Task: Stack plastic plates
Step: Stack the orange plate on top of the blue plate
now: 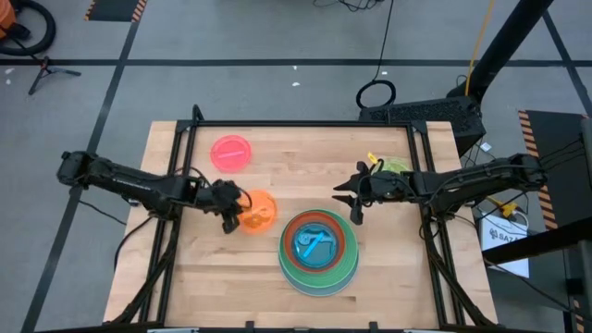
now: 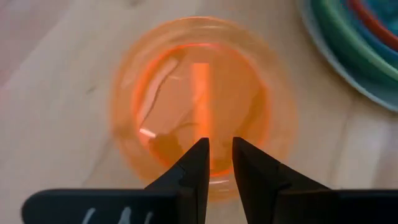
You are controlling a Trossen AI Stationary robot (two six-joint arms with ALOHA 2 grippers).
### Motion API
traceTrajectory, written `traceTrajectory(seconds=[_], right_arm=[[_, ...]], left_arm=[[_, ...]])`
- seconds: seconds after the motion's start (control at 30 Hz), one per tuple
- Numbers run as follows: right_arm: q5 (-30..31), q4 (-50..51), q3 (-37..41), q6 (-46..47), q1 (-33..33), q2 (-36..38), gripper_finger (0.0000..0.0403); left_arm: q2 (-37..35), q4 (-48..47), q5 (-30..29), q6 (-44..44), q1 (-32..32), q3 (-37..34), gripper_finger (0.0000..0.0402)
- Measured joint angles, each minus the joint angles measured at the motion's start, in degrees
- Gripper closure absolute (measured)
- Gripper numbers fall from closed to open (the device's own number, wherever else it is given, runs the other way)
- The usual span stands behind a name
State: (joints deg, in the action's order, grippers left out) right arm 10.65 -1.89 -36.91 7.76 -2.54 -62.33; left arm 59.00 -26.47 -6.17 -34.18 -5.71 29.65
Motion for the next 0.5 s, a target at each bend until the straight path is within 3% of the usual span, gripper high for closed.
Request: traceTrajectory(seconds=[0.2, 0.5], right_arm=[[-0.1, 0.1, 0.0, -5.1, 3.9, 0.6, 0.0294], [-0.2, 4.1, -0.1, -5.7, 6.2, 0.8, 0.0294]], left_arm=[[1.6, -7.7, 1.1, -9.3, 7.8, 0.0, 0.0326], [3.3, 0.8, 3.7, -17.8, 8.8, 0.0, 0.0324]])
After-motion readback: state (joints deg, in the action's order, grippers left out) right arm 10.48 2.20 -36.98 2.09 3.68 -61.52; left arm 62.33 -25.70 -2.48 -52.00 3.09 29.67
